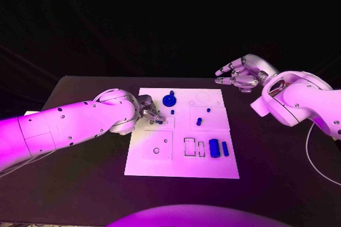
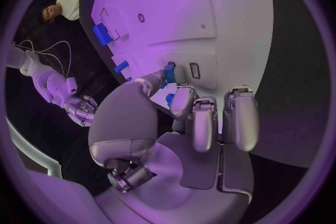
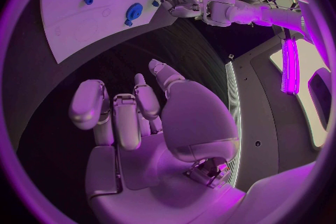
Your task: Assemble the parts on the task board
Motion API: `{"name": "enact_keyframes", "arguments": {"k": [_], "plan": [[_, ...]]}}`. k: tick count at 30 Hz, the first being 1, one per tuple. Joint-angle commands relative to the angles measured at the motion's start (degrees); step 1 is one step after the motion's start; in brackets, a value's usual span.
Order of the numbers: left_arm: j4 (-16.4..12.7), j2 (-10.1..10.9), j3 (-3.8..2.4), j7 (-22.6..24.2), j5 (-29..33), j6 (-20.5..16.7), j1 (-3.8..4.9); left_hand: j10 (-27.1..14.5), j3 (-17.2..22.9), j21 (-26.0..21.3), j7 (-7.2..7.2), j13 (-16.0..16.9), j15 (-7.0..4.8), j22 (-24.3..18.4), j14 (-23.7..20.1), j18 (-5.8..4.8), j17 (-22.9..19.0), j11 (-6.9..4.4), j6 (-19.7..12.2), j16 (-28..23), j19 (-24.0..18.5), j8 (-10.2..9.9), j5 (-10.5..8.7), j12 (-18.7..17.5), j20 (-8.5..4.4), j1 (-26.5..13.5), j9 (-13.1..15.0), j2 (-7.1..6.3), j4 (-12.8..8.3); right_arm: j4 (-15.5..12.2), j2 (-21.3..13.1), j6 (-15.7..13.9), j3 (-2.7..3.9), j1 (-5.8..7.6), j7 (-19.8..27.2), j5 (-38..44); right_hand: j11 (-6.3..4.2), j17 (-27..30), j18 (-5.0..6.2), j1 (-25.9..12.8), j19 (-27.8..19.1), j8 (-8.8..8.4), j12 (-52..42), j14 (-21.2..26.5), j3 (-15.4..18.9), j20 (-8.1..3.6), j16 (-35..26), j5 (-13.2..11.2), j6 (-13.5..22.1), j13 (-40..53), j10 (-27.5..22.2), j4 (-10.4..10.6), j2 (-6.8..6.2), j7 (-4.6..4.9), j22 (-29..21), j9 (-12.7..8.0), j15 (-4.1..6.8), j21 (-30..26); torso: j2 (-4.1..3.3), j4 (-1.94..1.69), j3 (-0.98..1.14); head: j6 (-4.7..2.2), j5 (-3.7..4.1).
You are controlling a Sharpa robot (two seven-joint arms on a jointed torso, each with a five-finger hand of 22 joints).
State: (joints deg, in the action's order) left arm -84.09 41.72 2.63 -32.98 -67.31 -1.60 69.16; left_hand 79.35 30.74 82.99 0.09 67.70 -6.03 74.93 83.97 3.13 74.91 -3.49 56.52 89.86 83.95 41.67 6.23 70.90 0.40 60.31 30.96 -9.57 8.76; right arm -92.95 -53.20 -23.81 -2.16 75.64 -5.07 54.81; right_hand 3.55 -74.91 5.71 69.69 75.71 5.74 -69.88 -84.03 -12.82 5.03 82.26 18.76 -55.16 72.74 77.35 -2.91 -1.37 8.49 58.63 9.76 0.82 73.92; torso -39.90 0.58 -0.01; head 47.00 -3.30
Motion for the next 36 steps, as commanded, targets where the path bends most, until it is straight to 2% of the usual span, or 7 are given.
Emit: {"name": "enact_keyframes", "arguments": {"k": [1, 8, 27, 33, 36], "plan": [[0.3, 0.0, 0.00, -0.7, 0.0, 1.0, 0.09, 0.4, -0.4, 0.1, -0.13, -0.1, -0.55, 5.8, 6.0, -1.01, 15.1, -0.07, 0.5, 0.1, 2.6, 0.1, 0.43, -0.2, -0.54, -0.5, -0.2, 0.23, 0.2, 0.0, 0.0, 0.2, 0.02, -0.02, 0.0, 0.3, -0.21, -2.8, 0.33, 0.0, -0.5, 0.20, 0.2, -3.4, -0.2, -0.07, -0.2, 0.1, -0.1, 0.0, -0.3, 0.1, 0.21, 0.02, 0.0, 0.0, 0.25, -0.2, 0.00, 0.00, -0.01, -0.02, -0.05], [0.5, -0.4, -0.01, -0.8, 0.2, 1.3, 0.20, 0.5, -0.4, 0.2, -0.16, 0.0, -0.56, 5.9, 6.0, -1.02, 15.1, -0.09, 0.6, 0.1, 2.7, 0.0, 0.45, -0.1, -0.55, -0.6, -0.3, 0.57, 0.4, -0.1, 0.0, 0.1, 0.02, -0.02, 0.0, 0.3, -0.21, -2.7, 0.36, 0.0, -0.5, 0.21, 0.2, -3.4, -0.2, -0.07, -0.3, 0.3, -0.1, -0.1, -0.3, 0.1, 0.20, 0.02, -0.1, 0.1, 0.25, -0.3, -0.03, 0.10, -0.01, 0.07, -0.05], [1.3, -1.5, 0.00, -1.2, 0.8, 4.2, 0.54, 1.0, -2.3, 0.3, -0.17, 0.6, -0.54, 6.2, 6.0, -1.08, 15.1, -0.08, 1.2, 0.1, 2.7, -0.2, 0.37, 0.2, -0.55, -1.8, -0.8, 0.37, 1.6, -0.3, -0.1, 0.5, 0.02, -0.01, 0.1, 0.2, -0.21, -2.5, 0.40, 0.0, -0.6, 0.21, 0.3, -3.3, -0.2, -0.08, -0.4, 0.4, 0.0, -0.2, -0.3, 0.1, 0.17, 0.02, -0.4, 0.1, 0.25, -0.4, -0.01, -0.01, -0.01, 0.41, 0.26], [1.6, -1.6, 0.00, -1.8, 0.8, 4.4, 0.56, 1.2, -4.3, 0.3, -0.15, 0.7, -0.54, 6.3, 6.0, -1.10, 15.1, -0.07, 1.7, 0.1, 2.8, -0.3, 0.31, 0.2, -0.55, -2.9, -1.2, 0.50, 2.8, -0.4, -0.1, 0.8, 0.02, -0.01, 0.4, 0.1, -0.21, -2.5, 0.40, 0.0, -0.6, 0.21, 0.3, -3.3, -0.2, -0.08, -0.4, 0.4, 0.0, -0.2, -0.4, 0.0, 0.12, 0.02, -0.4, 0.1, 0.25, -0.4, 0.01, -0.02, -0.01, 0.38, 0.29], [1.9, -1.6, 0.00, -2.2, 0.8, 4.1, 0.56, 1.4, -6.9, 0.4, -0.06, 0.9, -0.50, 6.5, 6.0, -1.13, 15.1, -0.01, 2.0, 0.1, 2.8, -0.4, 0.22, 0.3, -0.53, -4.6, -1.4, 0.79, 4.5, -0.4, -0.1, 0.9, 0.02, -0.01, 0.5, -0.1, -0.21, -2.3, 0.44, 0.1, -0.7, 0.21, 0.4, -3.3, -0.2, -0.08, -0.5, 0.5, 0.0, -0.2, -0.4, 0.0, 0.02, 0.02, -0.6, 0.1, 0.25, -0.5, 0.00, 0.00, -0.01, 0.21, 0.35]]}}
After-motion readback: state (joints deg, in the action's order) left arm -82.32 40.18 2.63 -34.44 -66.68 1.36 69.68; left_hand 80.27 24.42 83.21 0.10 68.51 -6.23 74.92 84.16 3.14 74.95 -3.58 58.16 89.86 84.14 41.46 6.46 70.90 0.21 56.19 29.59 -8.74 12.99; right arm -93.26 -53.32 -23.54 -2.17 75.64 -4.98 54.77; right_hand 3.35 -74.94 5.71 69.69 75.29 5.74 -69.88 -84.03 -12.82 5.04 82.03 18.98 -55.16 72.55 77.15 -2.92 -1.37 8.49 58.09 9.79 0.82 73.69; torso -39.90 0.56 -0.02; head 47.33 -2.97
